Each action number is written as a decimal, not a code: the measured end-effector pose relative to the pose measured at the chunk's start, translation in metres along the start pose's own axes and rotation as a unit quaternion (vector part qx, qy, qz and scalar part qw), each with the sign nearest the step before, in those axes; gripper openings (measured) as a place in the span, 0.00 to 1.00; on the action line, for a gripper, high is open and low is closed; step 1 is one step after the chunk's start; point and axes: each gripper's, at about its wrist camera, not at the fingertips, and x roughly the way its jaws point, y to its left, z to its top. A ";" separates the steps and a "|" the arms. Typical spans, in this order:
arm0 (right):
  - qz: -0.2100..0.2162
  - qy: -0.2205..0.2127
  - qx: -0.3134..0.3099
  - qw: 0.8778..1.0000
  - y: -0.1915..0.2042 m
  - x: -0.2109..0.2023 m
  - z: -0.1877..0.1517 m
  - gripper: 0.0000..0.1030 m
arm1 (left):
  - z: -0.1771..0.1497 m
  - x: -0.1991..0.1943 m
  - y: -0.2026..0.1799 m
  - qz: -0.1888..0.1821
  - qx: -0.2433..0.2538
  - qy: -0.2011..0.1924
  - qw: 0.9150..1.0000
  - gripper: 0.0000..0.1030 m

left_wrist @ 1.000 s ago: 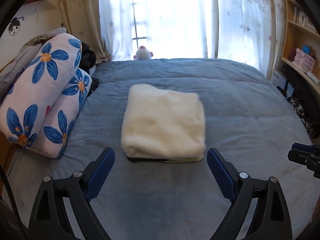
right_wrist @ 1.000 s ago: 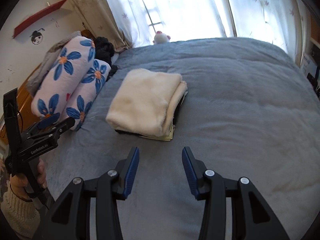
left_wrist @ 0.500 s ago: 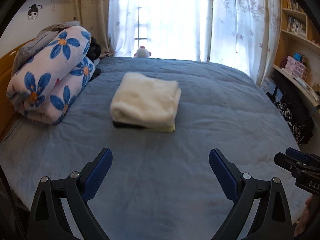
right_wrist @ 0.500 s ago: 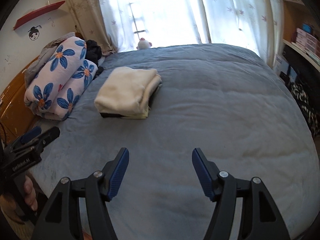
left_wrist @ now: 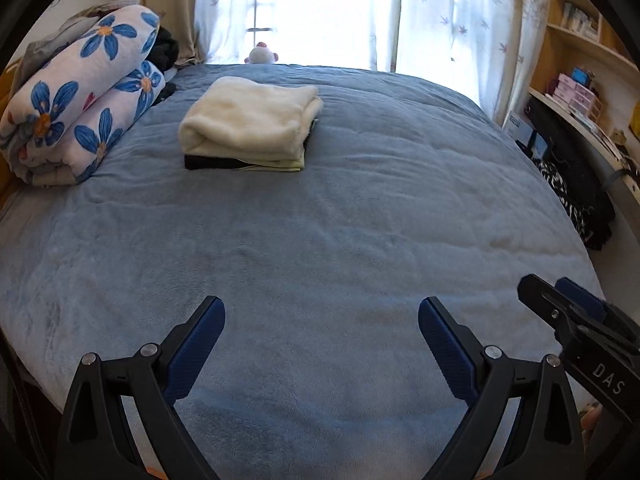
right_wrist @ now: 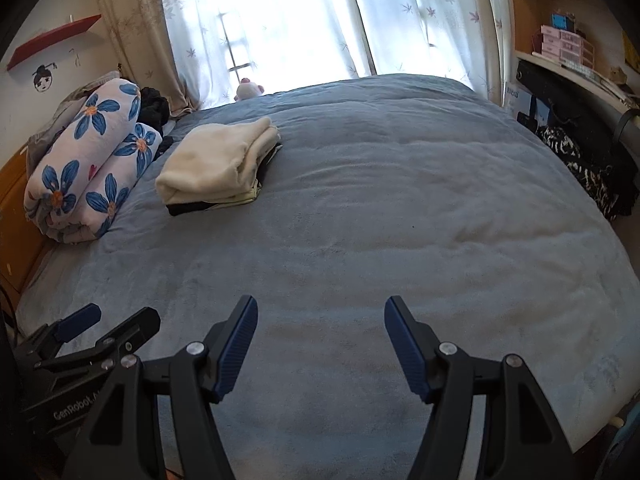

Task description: Fold large clothes

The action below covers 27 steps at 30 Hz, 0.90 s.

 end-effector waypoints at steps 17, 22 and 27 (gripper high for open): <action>-0.025 -0.003 -0.030 0.999 0.010 -0.005 -0.010 0.64 | -0.002 -0.004 -0.011 0.017 0.006 -0.002 1.000 0.94; -0.020 -0.001 -0.036 0.999 0.010 -0.007 -0.014 0.67 | -0.005 -0.006 -0.008 0.023 -0.001 -0.002 1.000 0.94; -0.008 0.003 -0.031 0.999 0.008 -0.007 -0.015 0.81 | -0.007 -0.008 -0.005 0.031 -0.010 -0.001 0.999 0.94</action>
